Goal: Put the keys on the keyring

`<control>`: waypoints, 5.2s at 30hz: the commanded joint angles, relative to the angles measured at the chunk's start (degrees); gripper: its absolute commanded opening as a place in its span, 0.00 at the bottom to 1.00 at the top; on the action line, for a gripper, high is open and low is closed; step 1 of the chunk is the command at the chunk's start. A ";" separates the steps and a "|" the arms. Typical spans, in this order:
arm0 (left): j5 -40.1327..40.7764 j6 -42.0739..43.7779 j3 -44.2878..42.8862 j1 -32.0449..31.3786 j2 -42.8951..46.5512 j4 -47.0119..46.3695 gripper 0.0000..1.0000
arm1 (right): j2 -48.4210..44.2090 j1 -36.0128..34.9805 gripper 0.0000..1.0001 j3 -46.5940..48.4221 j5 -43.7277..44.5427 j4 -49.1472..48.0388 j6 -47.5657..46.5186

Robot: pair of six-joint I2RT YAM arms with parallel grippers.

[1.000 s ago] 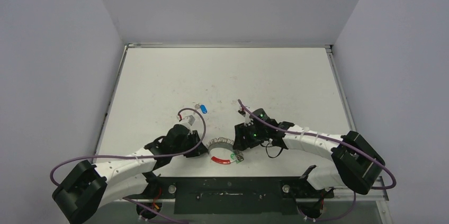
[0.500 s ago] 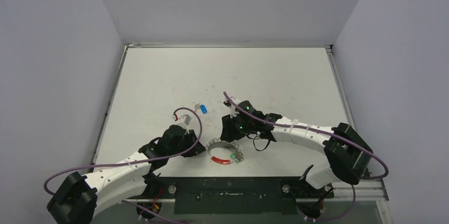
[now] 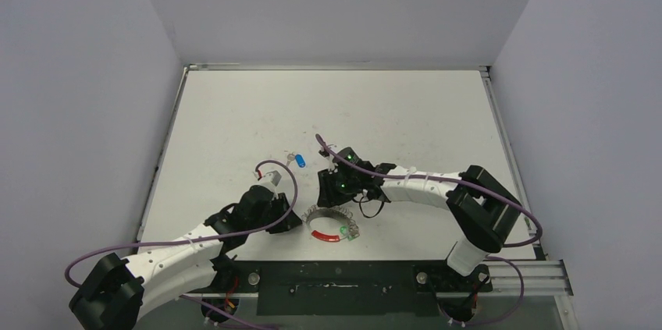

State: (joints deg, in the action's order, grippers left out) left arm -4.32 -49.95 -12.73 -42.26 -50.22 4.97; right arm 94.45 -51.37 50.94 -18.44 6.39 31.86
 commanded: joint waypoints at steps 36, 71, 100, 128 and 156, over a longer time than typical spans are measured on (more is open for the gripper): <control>0.23 0.74 -0.36 0.48 1.81 0.92 0.23 | -1.81 -0.39 0.38 2.10 1.30 -0.95 0.02; 0.04 0.65 -0.21 0.52 2.31 1.60 0.23 | 1.22 -0.85 0.27 0.22 2.16 -1.22 1.52; 0.55 0.65 -0.21 0.53 3.85 2.84 0.23 | 4.79 -2.40 0.14 1.51 2.32 -2.11 1.48; 0.88 9.34 -2.67 0.52 10.66 5.10 0.23 | -4.00 -3.62 0.00 0.57 -1.08 -0.81 -9.22; 0.25 11.57 -2.87 0.51 13.42 5.63 0.24 | 3.12 -3.48 0.27 2.58 3.85 -0.05 -1.06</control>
State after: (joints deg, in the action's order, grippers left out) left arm -3.70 -38.72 -13.56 -41.89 -37.50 11.05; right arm 96.97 -54.83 51.42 -14.44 8.62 29.47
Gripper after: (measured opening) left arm 0.234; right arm 0.278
